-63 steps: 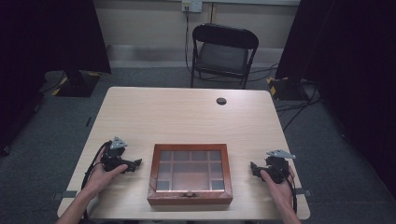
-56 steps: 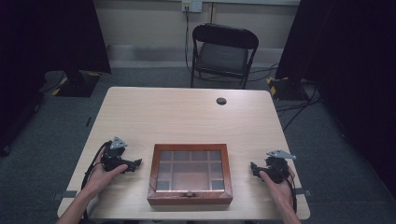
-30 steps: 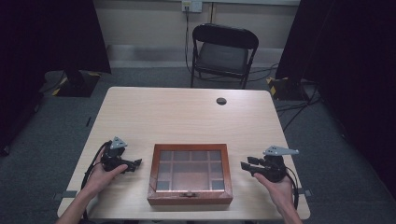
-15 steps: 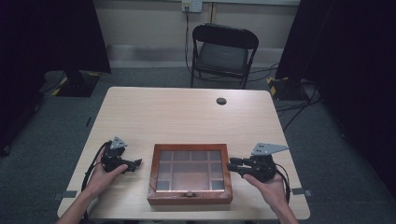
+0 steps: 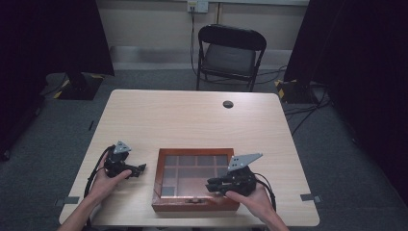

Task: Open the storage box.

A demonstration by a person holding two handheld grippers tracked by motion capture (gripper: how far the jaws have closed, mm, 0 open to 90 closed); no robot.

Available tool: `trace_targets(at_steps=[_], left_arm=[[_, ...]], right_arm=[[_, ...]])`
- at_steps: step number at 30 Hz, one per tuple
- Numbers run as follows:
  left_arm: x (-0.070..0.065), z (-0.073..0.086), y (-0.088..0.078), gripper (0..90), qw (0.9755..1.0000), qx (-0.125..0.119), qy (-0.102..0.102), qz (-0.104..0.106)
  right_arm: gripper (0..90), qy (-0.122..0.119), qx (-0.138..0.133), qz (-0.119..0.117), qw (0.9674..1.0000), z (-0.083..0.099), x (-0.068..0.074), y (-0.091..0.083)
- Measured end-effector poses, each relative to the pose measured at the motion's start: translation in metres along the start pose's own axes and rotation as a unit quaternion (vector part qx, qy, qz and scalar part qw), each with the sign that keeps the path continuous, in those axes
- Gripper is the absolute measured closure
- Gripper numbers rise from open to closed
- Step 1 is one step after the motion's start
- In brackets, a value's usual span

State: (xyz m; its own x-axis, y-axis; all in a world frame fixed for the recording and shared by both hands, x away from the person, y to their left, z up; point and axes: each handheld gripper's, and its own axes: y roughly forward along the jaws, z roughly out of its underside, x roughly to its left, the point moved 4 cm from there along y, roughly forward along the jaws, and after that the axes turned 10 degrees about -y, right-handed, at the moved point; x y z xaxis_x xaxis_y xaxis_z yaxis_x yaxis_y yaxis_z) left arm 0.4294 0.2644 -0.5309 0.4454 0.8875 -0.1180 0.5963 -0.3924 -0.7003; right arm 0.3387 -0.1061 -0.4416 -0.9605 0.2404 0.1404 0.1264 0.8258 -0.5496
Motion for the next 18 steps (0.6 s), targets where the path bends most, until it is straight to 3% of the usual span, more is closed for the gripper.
trace_targets(at_steps=[10, 18], left_arm=[[0.000, 0.000, 0.000, 0.0, 1.0000, 0.002, -0.002, 0.000], [0.000, 0.000, -0.001, 0.2, 1.0000, 0.005, -0.003, -0.001]], right_arm=[[81.4, -0.024, 0.014, -0.052, 0.9983, 0.002, 0.015, 0.026], [80.9, -0.029, 0.021, -0.053, 0.9979, 0.004, 0.018, 0.035]])
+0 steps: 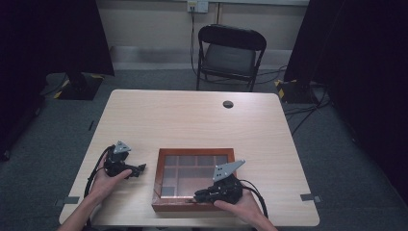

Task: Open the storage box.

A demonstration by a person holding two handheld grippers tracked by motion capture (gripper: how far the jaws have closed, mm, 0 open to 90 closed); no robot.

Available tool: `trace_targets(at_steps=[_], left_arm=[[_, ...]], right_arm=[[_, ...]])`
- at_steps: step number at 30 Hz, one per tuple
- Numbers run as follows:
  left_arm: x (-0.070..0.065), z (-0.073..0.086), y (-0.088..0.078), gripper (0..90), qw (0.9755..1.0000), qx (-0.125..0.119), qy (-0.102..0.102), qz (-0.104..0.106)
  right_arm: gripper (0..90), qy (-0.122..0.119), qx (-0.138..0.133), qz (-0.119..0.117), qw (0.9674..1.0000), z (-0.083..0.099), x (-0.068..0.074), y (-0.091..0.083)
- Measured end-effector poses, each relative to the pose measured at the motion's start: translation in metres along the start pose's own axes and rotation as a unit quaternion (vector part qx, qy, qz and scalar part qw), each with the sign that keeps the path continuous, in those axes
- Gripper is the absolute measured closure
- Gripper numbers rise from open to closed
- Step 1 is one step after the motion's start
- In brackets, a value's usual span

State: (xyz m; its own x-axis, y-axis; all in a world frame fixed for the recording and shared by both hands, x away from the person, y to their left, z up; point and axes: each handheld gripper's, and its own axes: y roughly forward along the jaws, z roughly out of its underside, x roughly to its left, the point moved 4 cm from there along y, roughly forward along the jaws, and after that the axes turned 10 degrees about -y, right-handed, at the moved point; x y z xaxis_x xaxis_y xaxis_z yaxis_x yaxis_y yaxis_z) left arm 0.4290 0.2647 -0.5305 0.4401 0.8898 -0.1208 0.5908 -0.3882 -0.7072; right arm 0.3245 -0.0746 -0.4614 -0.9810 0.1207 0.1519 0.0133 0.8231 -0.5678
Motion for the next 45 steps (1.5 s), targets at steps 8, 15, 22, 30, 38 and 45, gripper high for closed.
trace_targets(at_steps=[8, 15, 22, 30, 38, 45], left_arm=[[-0.001, 0.000, -0.001, 2.6, 1.0000, 0.003, -0.004, -0.004], [-0.001, -0.002, -0.006, 16.1, 1.0000, -0.003, -0.003, 0.002], [-0.010, -0.003, -0.008, 16.1, 0.9995, 0.003, -0.005, 0.031], [-0.017, -0.006, -0.013, 16.7, 0.9988, -0.004, 0.004, 0.049], [-0.025, -0.010, -0.021, 16.7, 0.9964, -0.011, 0.004, 0.084], [-0.033, -0.014, -0.026, 16.6, 0.9937, -0.015, 0.004, 0.111]], right_arm=[[81.0, -0.019, 0.016, 0.007, 0.9997, 0.004, 0.003, 0.007], [82.0, -0.026, 0.019, 0.007, 0.9995, 0.003, 0.003, 0.008], [82.8, -0.039, 0.032, 0.001, 0.9987, 0.000, 0.003, 0.008], [82.9, -0.042, 0.031, -0.003, 0.9986, -0.003, 0.002, 0.007], [82.8, -0.043, 0.024, -0.008, 0.9987, -0.012, 0.000, -0.002], [82.9, -0.035, 0.026, -0.015, 0.9989, -0.019, -0.002, -0.007]])
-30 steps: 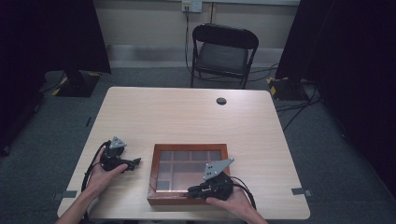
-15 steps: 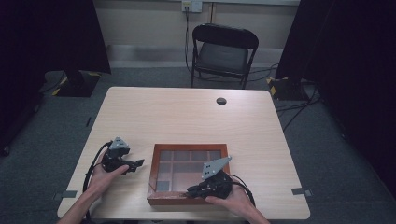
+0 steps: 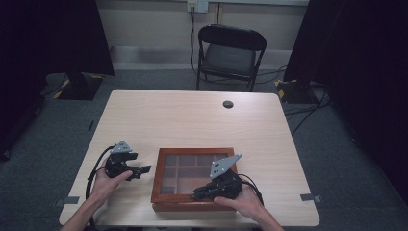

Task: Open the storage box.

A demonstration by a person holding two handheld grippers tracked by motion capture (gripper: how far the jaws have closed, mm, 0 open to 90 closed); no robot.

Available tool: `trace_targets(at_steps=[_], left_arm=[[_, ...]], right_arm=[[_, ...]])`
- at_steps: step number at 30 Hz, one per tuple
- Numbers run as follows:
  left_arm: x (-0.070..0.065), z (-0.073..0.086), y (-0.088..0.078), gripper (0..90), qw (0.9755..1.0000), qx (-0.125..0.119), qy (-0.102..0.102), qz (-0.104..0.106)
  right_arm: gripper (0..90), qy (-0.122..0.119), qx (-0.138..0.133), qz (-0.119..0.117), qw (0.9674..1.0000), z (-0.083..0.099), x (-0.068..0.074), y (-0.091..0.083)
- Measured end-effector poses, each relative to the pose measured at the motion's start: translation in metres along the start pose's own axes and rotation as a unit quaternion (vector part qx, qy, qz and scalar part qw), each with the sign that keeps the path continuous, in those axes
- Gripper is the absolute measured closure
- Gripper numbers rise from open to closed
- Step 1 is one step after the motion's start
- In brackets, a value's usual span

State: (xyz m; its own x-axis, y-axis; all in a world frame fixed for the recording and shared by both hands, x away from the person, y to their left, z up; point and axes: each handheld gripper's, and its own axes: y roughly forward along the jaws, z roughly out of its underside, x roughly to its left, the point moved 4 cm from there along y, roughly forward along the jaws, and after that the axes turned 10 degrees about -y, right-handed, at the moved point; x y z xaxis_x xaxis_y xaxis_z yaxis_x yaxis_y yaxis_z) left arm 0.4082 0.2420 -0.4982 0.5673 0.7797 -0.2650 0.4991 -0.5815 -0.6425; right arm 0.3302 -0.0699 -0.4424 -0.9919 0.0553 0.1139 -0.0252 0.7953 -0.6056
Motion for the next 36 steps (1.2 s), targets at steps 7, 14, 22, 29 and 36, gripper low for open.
trace_targets(at_steps=[7, 14, 22, 29, 36], left_arm=[[-0.009, -0.003, -0.001, 16.6, 0.9999, -0.008, 0.008, 0.012], [-0.019, -0.004, -0.001, 16.6, 0.9993, -0.005, 0.023, 0.030], [-0.028, -0.005, -0.003, 16.6, 0.9980, -0.012, 0.033, 0.053], [-0.037, -0.005, 0.004, 16.8, 0.9965, -0.007, 0.053, 0.065], [-0.038, -0.005, 0.003, 17.7, 0.9966, -0.003, 0.056, 0.061]], right_arm=[[82.8, 0.003, -0.011, -0.003, 0.9999, -0.007, -0.002, -0.007], [82.7, -0.004, -0.014, -0.002, 0.9999, -0.018, -0.004, -0.014], [82.8, -0.007, -0.014, 0.002, 0.9999, -0.027, -0.007, -0.021], [82.6, -0.013, -0.020, 0.004, 0.9997, -0.024, -0.006, -0.021], [69.9, -0.009, -0.021, 0.014, 0.9996, -0.018, -0.005, -0.024]])
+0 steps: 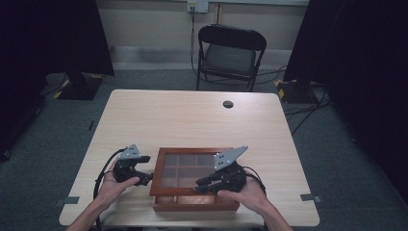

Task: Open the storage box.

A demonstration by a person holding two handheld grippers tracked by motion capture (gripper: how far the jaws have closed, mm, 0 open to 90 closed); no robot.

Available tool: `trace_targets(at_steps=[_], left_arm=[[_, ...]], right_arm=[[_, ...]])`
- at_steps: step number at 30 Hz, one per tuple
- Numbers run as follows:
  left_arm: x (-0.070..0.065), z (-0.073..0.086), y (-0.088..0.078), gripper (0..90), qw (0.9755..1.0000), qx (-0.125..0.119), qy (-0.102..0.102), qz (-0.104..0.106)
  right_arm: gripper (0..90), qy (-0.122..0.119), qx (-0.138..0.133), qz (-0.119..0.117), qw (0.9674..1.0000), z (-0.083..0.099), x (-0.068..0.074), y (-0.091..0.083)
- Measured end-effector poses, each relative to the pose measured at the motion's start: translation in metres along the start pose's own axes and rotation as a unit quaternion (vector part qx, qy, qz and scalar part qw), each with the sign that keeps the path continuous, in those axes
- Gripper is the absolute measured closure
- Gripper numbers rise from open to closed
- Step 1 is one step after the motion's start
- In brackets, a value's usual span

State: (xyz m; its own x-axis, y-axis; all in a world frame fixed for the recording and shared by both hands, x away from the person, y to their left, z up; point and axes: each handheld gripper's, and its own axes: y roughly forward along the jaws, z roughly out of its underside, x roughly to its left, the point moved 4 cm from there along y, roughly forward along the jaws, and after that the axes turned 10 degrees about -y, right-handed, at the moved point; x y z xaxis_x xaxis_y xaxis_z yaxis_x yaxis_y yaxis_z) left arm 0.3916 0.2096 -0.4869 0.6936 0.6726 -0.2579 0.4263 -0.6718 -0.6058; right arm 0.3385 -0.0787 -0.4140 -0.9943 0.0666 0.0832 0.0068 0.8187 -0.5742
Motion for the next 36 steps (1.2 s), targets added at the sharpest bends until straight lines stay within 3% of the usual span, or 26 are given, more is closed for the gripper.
trace_targets(at_steps=[7, 15, 23, 25, 28, 36], left_arm=[[0.002, -0.001, -0.003, 18.7, 0.9999, -0.011, -0.003, -0.003], [0.000, -0.004, -0.005, 22.9, 0.9997, -0.025, -0.001, -0.006], [-0.001, -0.009, -0.011, 23.7, 0.9983, -0.054, -0.021, 0.005], [-0.001, -0.011, -0.013, 22.8, 0.9976, -0.058, -0.032, 0.019], [-0.005, -0.014, -0.013, 22.1, 0.9976, -0.063, -0.022, 0.018], [-0.008, -0.022, -0.012, 21.8, 0.9973, -0.069, -0.022, 0.015]], right_arm=[[51.8, 0.028, -0.025, 0.052, 0.9979, 0.023, -0.003, -0.030], [37.2, 0.043, -0.058, 0.081, 0.9941, 0.045, -0.005, -0.048], [32.6, 0.039, -0.070, 0.093, 0.9925, 0.040, -0.005, -0.054], [32.0, 0.038, -0.072, 0.096, 0.9921, 0.039, -0.005, -0.056], [31.2, 0.035, -0.075, 0.104, 0.9911, 0.039, -0.004, -0.059], [27.9, 0.033, -0.075, 0.129, 0.9883, 0.040, -0.011, -0.064]])
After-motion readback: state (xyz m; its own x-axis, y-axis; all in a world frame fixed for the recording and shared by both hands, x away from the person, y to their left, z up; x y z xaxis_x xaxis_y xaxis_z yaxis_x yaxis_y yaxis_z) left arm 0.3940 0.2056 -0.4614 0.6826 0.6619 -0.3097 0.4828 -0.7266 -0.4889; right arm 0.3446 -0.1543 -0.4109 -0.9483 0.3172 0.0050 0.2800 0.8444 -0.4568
